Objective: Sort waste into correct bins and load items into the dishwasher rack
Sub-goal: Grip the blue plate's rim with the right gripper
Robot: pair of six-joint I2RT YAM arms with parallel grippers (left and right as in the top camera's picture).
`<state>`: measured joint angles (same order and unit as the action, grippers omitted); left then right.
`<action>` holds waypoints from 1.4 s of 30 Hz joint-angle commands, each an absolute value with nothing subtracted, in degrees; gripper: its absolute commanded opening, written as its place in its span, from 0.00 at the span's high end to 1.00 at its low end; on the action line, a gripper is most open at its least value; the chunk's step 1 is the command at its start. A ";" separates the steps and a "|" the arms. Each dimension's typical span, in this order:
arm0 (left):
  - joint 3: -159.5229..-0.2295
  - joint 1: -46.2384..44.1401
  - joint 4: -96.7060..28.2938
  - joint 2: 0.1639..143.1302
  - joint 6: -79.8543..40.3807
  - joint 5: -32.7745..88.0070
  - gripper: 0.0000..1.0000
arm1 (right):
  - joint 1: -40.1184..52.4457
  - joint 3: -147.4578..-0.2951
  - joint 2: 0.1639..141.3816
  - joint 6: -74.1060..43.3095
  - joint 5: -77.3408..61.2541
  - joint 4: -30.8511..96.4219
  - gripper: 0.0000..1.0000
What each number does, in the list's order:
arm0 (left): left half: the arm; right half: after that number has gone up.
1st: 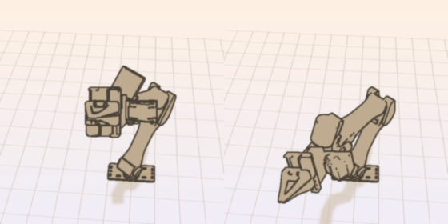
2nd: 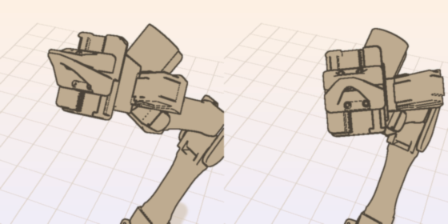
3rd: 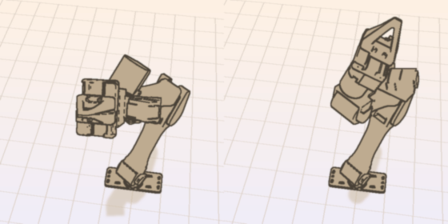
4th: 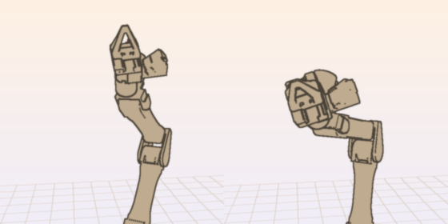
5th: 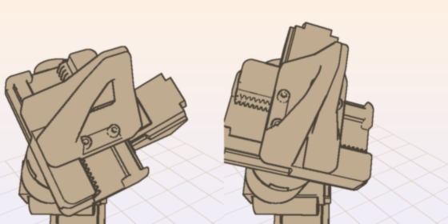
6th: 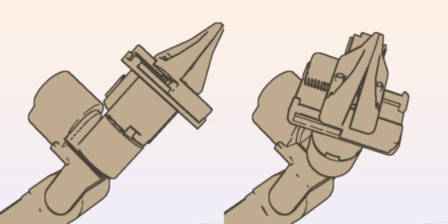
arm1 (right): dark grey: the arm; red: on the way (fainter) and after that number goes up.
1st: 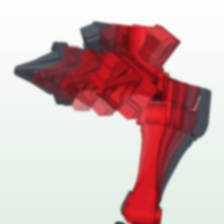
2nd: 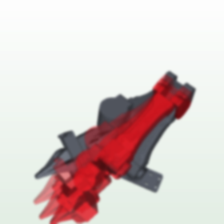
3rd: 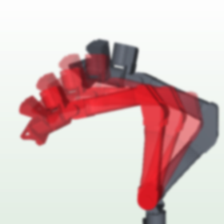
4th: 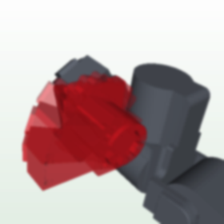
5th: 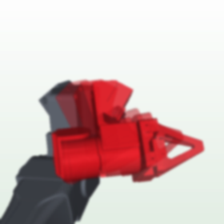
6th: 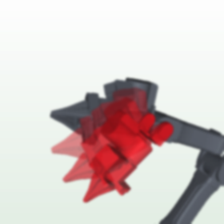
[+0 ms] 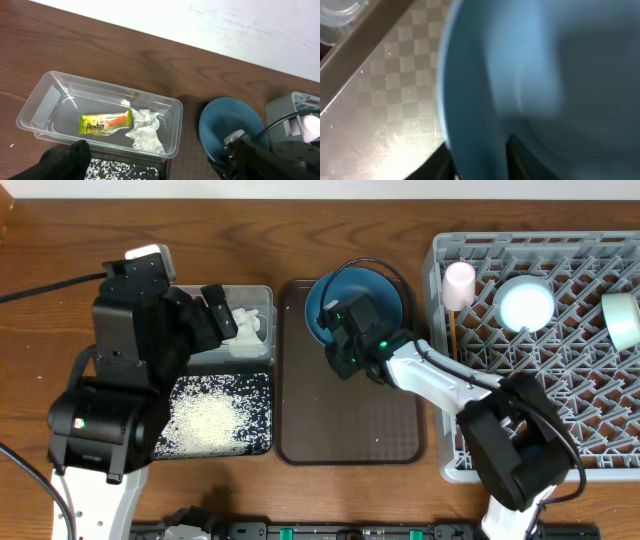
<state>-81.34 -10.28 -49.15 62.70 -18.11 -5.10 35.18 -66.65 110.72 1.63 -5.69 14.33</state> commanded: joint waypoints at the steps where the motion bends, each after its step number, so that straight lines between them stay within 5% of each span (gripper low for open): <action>1: -82.37 -10.04 -49.30 62.92 -17.41 -5.85 0.06 | 35.97 -66.57 111.28 2.44 -4.51 14.85 0.76; 8: -82.37 -10.04 -49.30 62.92 -17.39 -5.85 0.06 | 35.97 -66.59 111.28 2.42 -4.51 15.90 0.79; 13: -82.37 -10.04 -49.30 62.92 -17.41 -5.85 0.06 | 36.03 -66.59 111.18 2.20 -4.58 16.12 0.99; 42: -82.37 -10.04 -49.30 62.92 -17.39 -5.85 0.06 | 36.01 -66.61 95.42 0.49 -12.38 35.44 0.99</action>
<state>-81.34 -10.28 -49.17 62.70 -18.09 -5.10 36.07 -67.09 100.18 2.96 -7.68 33.80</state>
